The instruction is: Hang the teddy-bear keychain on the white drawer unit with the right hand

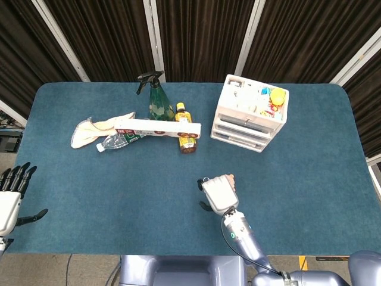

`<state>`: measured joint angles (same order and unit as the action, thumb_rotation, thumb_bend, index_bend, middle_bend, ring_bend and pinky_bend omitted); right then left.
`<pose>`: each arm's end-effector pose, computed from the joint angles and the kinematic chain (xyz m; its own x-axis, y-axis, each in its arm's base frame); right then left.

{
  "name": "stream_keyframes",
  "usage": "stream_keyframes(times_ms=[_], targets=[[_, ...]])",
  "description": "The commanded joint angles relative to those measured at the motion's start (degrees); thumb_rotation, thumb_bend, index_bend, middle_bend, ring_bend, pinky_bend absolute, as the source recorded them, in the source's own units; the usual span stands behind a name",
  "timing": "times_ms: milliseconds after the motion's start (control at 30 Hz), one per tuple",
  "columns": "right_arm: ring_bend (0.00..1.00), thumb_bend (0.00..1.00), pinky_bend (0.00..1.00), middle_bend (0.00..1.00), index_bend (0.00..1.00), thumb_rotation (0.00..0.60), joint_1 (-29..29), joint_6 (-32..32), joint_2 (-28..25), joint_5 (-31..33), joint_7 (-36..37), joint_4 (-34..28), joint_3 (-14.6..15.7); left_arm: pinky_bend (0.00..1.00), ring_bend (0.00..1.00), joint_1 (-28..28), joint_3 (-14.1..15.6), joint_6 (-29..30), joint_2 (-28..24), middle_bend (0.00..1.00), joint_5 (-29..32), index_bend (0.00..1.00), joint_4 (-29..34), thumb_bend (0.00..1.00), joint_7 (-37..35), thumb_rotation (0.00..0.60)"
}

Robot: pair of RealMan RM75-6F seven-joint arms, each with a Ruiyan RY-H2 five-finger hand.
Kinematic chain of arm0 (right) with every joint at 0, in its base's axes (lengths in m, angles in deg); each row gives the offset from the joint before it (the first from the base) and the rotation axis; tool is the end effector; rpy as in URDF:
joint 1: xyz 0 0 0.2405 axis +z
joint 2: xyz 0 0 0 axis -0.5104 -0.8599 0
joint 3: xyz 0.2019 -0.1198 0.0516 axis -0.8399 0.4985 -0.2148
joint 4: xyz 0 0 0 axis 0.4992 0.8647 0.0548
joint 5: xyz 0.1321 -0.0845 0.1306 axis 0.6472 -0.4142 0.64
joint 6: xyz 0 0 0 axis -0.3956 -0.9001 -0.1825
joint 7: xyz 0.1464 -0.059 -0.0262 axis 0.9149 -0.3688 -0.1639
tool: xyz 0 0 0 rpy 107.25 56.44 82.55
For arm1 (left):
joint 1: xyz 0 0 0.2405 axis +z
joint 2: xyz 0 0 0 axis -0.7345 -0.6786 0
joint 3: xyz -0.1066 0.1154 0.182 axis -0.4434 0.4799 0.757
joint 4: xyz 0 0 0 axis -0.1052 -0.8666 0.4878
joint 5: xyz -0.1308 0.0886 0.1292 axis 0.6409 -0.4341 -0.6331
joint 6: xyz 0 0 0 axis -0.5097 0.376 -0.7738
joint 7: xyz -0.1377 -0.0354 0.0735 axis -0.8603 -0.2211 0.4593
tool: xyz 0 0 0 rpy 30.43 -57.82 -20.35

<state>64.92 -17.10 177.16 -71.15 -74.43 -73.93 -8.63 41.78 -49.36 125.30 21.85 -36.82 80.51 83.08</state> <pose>-0.0733 -0.2715 -0.0408 0.5199 -0.1741 0.8363 -0.8169 -0.3876 0.4271 -0.2921 0.1916 0.1535 0.4685 0.0540 0.8818 0.8834 -0.0295 -0.4676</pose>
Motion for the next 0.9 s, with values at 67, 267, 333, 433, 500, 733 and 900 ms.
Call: stream_keyframes(times_ms=[67,267,333,433,500,733,900], targets=[[1.0,0.24,0.93,1.0,0.49,0.6,1.8,0.2,2.6,1.7,0.2,4.4,-0.7,0.0,0.0,0.0,0.1,0.0,0.0,0.0,-0.1,0.0,0.1,0.05,-0.1,0.56],[1.0,0.26,0.93,1.0,0.49,0.6,3.7,1.2,4.7,4.4,1.2,9.5,-2.4,0.0,0.0,-0.2,0.0,-0.6,0.0,0.0,0.4,0.0,0.3,0.05,-0.2,0.561],[1.0,0.27,0.93,1.0,0.49,0.6,4.2,1.5,5.1,5.2,1.4,10.6,-2.7,0.0,0.0,-0.3,0.0,-0.8,0.0,0.0,0.6,0.0,0.4,0.05,-0.3,0.561],[1.0,0.27,0.93,1.0,0.5,0.6,4.9,2.2,5.8,6.6,2.0,12.5,-3.1,0.0,0.0,-0.4,0.0,-1.1,-0.1,0.0,0.7,0.0,0.6,0.04,-0.4,0.563],[1.0,0.28,0.93,1.0,0.5,0.6,5.3,2.5,6.1,7.1,2.3,13.6,-3.0,0.0,0.0,-0.4,-0.1,-1.2,-0.1,0.0,0.7,0.0,0.8,0.05,-0.5,0.564],[1.0,0.29,0.93,1.0,0.51,0.6,6.5,3.8,7.8,8.6,3.8,17.7,-2.9,0.0,0.0,-0.6,-0.2,-1.6,0.0,0.0,1.1,0.0,0.9,0.05,-0.7,0.562],[1.0,0.29,0.93,1.0,0.52,0.6,7.4,4.5,9.3,9.7,4.7,20.9,-3.0,0.0,0.0,-0.8,-0.2,-1.9,-0.1,0.0,1.4,0.0,1.1,0.04,-0.8,0.56]])
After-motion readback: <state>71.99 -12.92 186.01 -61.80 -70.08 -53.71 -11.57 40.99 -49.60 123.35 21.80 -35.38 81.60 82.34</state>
